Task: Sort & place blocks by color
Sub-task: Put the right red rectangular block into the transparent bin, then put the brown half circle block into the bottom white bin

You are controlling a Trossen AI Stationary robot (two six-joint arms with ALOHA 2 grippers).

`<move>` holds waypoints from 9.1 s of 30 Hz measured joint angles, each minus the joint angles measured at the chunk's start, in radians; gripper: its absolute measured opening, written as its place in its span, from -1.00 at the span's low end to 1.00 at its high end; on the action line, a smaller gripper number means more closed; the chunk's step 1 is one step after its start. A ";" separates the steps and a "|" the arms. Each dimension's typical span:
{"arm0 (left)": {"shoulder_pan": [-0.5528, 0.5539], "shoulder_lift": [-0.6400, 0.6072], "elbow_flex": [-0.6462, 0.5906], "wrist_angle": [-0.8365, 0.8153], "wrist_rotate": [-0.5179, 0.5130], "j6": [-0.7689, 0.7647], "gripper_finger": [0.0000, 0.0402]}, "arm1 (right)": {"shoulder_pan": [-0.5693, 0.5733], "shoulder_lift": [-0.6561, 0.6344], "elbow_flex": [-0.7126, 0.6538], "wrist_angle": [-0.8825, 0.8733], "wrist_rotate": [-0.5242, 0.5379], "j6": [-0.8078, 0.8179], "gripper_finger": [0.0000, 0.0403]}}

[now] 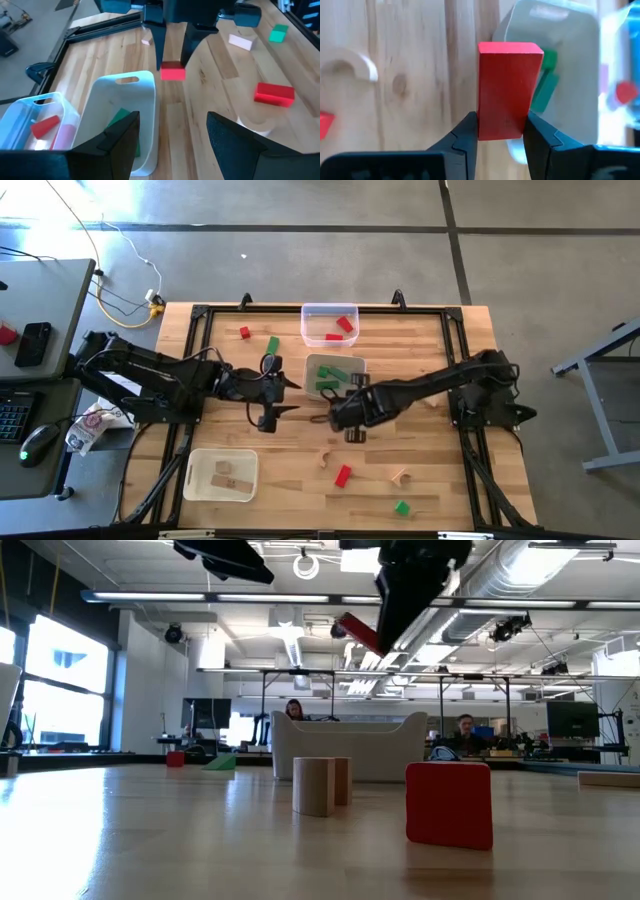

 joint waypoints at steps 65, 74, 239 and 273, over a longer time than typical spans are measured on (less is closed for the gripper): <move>0.111 0.000 0.000 0.174 0.004 0.160 -0.48 | -0.145 0.000 0.225 0.201 -0.028 -0.402 -0.11; 0.214 0.000 0.000 0.113 0.002 0.159 -0.47 | -0.145 0.000 0.225 0.122 0.091 -0.372 0.10; 0.092 0.077 0.000 -0.549 0.103 -0.376 0.17 | 0.039 0.423 0.220 0.175 -0.422 -0.409 0.05; 0.094 0.077 0.000 -0.380 0.107 -0.519 0.17 | -0.007 0.302 0.220 0.048 -0.056 -0.259 -0.82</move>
